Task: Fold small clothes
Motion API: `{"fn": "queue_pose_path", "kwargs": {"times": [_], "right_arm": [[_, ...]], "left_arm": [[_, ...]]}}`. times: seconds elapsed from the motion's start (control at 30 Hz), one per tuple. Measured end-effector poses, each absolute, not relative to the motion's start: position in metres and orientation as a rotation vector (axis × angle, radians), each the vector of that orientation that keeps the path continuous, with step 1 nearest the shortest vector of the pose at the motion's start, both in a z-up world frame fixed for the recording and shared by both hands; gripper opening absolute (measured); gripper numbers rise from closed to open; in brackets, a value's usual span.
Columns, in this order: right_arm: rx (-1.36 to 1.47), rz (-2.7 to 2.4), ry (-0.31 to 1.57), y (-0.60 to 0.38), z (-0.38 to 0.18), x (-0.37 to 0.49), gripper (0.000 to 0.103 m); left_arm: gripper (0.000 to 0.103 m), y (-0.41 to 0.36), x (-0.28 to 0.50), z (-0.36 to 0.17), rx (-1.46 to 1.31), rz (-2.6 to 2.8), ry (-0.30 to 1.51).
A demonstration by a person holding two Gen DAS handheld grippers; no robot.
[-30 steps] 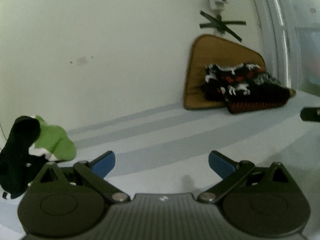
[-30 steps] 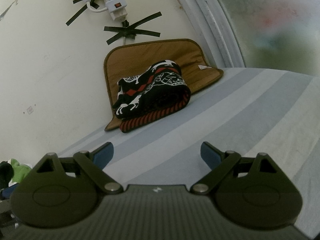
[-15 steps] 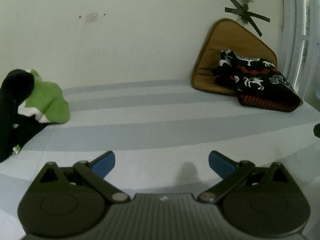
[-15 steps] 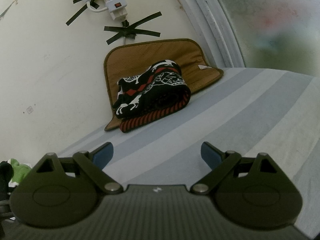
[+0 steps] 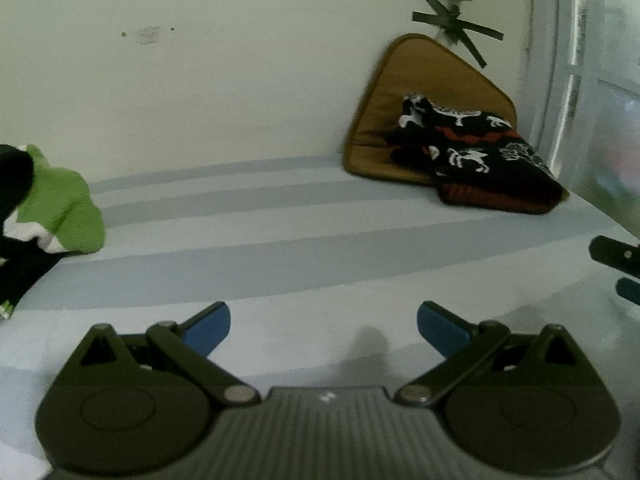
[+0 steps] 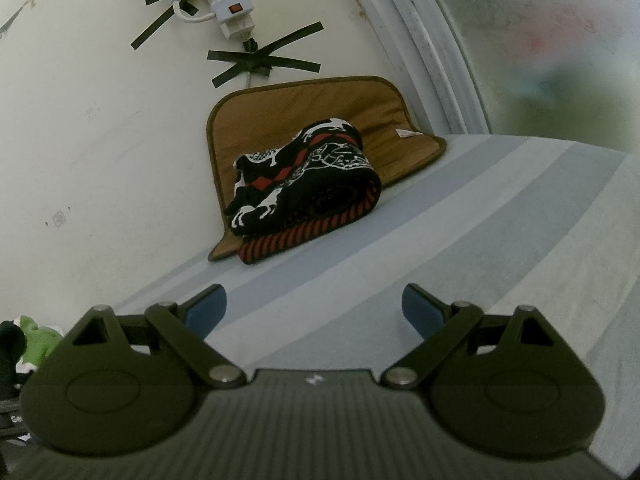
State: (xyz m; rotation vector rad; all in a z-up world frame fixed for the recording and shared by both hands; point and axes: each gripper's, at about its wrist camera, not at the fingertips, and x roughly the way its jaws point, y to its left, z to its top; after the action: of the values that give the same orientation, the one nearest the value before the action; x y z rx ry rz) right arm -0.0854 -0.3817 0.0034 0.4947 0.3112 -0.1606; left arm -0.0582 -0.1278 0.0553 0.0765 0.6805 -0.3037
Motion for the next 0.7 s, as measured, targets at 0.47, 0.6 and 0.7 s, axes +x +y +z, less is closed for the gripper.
{"fn": "queue_pose_path", "kwargs": {"times": [0.47,0.6,0.7], "right_arm": [[0.495,-0.161,0.311,-0.3805,0.0033,-0.0853,0.097],[0.495,-0.163,0.311,-0.3798,0.0034,-0.0857,0.097],[0.496,-0.163,0.31,-0.3799,0.0033,-0.0859,0.097]], "left_arm": [[0.103,-0.1234,-0.0602,0.057,0.038,-0.308,0.66],[0.103,-0.1233,-0.0639,0.0596,0.039,-0.293,0.622],[0.103,-0.1227,-0.0646,0.0602,0.03,-0.284,0.606]]}}
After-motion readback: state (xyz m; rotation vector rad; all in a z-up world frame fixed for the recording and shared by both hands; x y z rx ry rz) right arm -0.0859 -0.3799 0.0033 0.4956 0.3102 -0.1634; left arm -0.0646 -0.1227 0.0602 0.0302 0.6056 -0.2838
